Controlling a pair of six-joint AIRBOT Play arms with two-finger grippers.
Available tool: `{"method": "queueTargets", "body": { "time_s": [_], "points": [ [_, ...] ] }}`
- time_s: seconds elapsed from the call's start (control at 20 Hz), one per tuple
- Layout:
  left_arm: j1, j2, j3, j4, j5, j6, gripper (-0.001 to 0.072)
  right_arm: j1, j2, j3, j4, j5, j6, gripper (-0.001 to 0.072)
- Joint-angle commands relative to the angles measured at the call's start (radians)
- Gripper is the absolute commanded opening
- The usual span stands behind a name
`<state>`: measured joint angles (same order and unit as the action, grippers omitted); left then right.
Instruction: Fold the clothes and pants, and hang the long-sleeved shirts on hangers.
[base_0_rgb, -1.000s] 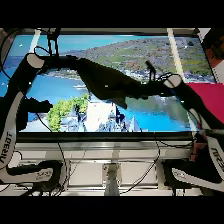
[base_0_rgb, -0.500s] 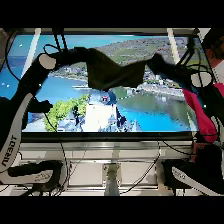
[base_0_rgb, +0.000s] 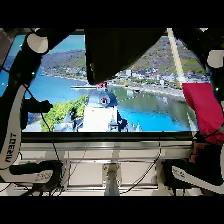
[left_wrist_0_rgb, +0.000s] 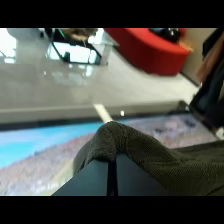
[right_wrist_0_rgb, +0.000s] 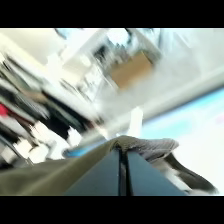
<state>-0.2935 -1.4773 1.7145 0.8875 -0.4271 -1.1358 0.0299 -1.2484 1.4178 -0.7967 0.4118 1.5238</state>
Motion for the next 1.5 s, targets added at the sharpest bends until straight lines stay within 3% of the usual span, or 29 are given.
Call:
{"method": "queueTargets", "body": {
  "time_s": [0.0, 0.15, 0.4, 0.6, 0.8, 0.9, 0.95, 1.0, 1.05, 1.1, 1.15, 1.25, 1.3, 1.35, 1.4, 1.45],
  "points": [
    [0.021, -0.042, 0.014, 0.092, -0.326, -0.001, 0.0009, -0.075, -0.026, 0.023, -0.169, 0.410, 0.002, 0.0007],
    [0.006, -0.053, -0.105, 0.111, -0.466, -0.003, 0.0009, -0.093, -0.001, -0.128, -0.250, 0.684, 0.002, 0.0006],
    [-0.108, 0.048, -0.481, 0.108, -0.532, -0.003, 0.0009, -0.098, 0.195, -0.572, -0.307, 0.709, 0.041, 0.0007],
    [-0.224, 0.152, -0.723, 0.108, -0.531, -0.035, 0.0008, -0.098, 0.244, -0.723, -0.300, 0.892, 0.058, 0.0008],
    [-0.283, 0.195, -0.830, 0.108, -0.509, -0.058, 0.0011, -0.098, 0.244, -0.751, -0.322, 0.796, 0.058, 0.0010],
    [-0.285, 0.187, -0.830, 0.107, -0.420, -0.058, 0.0017, -0.098, 0.244, -0.750, -0.322, 0.690, 0.057, 0.0020],
    [-0.285, 0.186, -0.830, 0.107, -0.349, -0.058, 0.0028, -0.098, 0.244, -0.749, -0.323, 0.641, 0.057, 0.0088],
    [-0.284, 0.187, -0.827, 0.108, -0.294, -0.053, 0.0051, -0.098, 0.244, -0.740, -0.334, 0.616, 0.056, 0.0256],
    [-0.280, 0.187, -0.818, 0.108, -0.256, -0.029, 0.0277, -0.098, 0.243, -0.721, -0.346, 0.613, 0.056, 0.0345],
    [-0.274, 0.189, -0.802, 0.108, -0.253, -0.026, 0.0583, -0.098, 0.244, -0.694, -0.369, 0.617, 0.055, 0.0343],
    [-0.262, 0.195, -0.784, 0.108, -0.267, -0.029, 0.0635, -0.098, 0.244, -0.660, -0.407, 0.626, 0.055, 0.0343],
    [-0.236, 0.223, -0.771, 0.108, -0.327, -0.029, 0.0633, -0.099, 0.244, -0.588, -0.509, 0.647, 0.057, 0.0338],
    [-0.218, 0.239, -0.771, 0.108, -0.379, -0.029, 0.0571, -0.099, 0.243, -0.557, -0.558, 0.668, 0.058, 0.0314],
    [-0.198, 0.251, -0.771, 0.108, -0.447, -0.029, 0.0396, -0.099, 0.243, -0.529, -0.602, 0.692, 0.059, 0.0294],
    [-0.179, 0.256, -0.771, 0.108, -0.515, -0.029, 0.0200, -0.099, 0.243, -0.511, -0.636, 0.703, 0.058, 0.0216],
    [-0.160, 0.257, -0.771, 0.108, -0.582, -0.028, 0.0030, -0.099, 0.243, -0.499, -0.662, 0.703, 0.057, 0.0076]
  ]
}}
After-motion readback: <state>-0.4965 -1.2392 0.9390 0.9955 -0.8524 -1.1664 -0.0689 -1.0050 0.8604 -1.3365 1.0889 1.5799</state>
